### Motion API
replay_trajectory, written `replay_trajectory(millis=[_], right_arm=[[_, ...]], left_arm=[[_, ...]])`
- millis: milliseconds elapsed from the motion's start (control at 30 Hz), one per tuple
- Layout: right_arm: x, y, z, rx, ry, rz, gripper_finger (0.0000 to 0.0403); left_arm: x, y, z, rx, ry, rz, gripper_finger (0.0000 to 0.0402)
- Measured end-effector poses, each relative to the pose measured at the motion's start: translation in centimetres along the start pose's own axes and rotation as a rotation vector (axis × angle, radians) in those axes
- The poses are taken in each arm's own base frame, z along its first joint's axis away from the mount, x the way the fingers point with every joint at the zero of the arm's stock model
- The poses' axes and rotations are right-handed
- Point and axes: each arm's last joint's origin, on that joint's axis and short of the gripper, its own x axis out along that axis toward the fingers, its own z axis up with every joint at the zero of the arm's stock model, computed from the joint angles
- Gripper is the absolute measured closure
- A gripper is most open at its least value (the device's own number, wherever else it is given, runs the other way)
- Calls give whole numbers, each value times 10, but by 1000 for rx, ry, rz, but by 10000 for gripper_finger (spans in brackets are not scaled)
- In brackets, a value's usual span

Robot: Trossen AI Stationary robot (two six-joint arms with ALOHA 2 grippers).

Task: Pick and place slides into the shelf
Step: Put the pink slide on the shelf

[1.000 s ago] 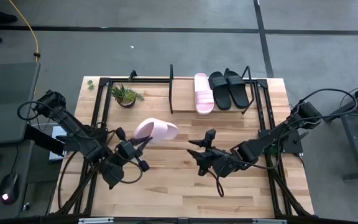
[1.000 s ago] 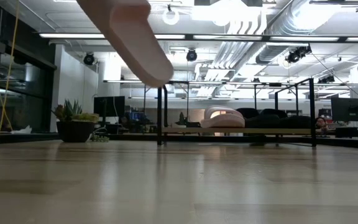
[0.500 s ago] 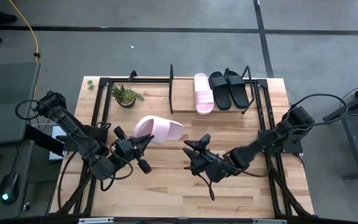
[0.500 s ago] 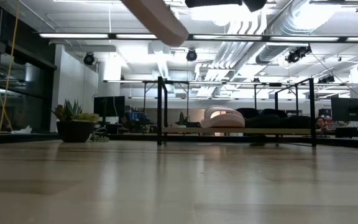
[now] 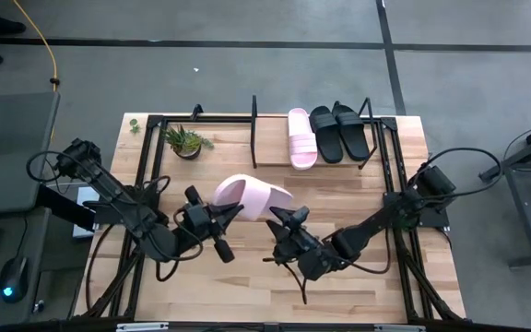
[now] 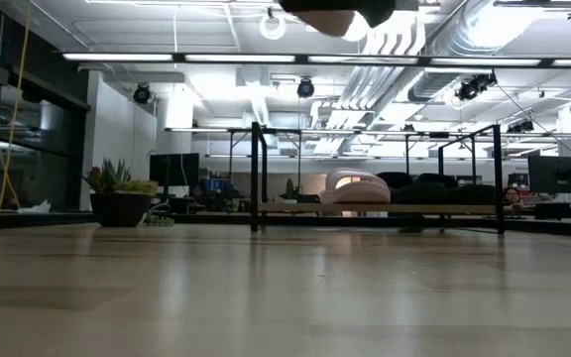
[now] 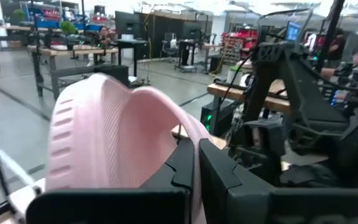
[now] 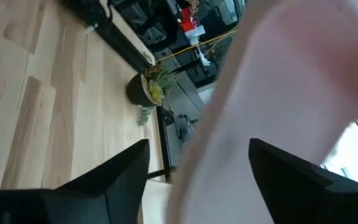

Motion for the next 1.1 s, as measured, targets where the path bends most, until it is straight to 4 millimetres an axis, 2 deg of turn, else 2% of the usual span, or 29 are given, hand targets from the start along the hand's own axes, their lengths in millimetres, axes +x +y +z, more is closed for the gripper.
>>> replay_trajectory(millis=[167,400,600,867,1100], right_arm=[[4,6,6,7,6,-6,114],[12,9,10,13,100,-100,111],[16,6,7,90,155,-163,112],[14,5,5,84,231,-249,137],[14,5,4,75,247,-265,162]], left_arm=[[7,-5,-2,7,-18,4,401],[13,-6,1,-38,-30,-100,401],[12,-7,0,-35,-27,-114,401],[12,-7,-1,-29,-18,-124,401],[15,-13,-12,-16,4,-126,401]])
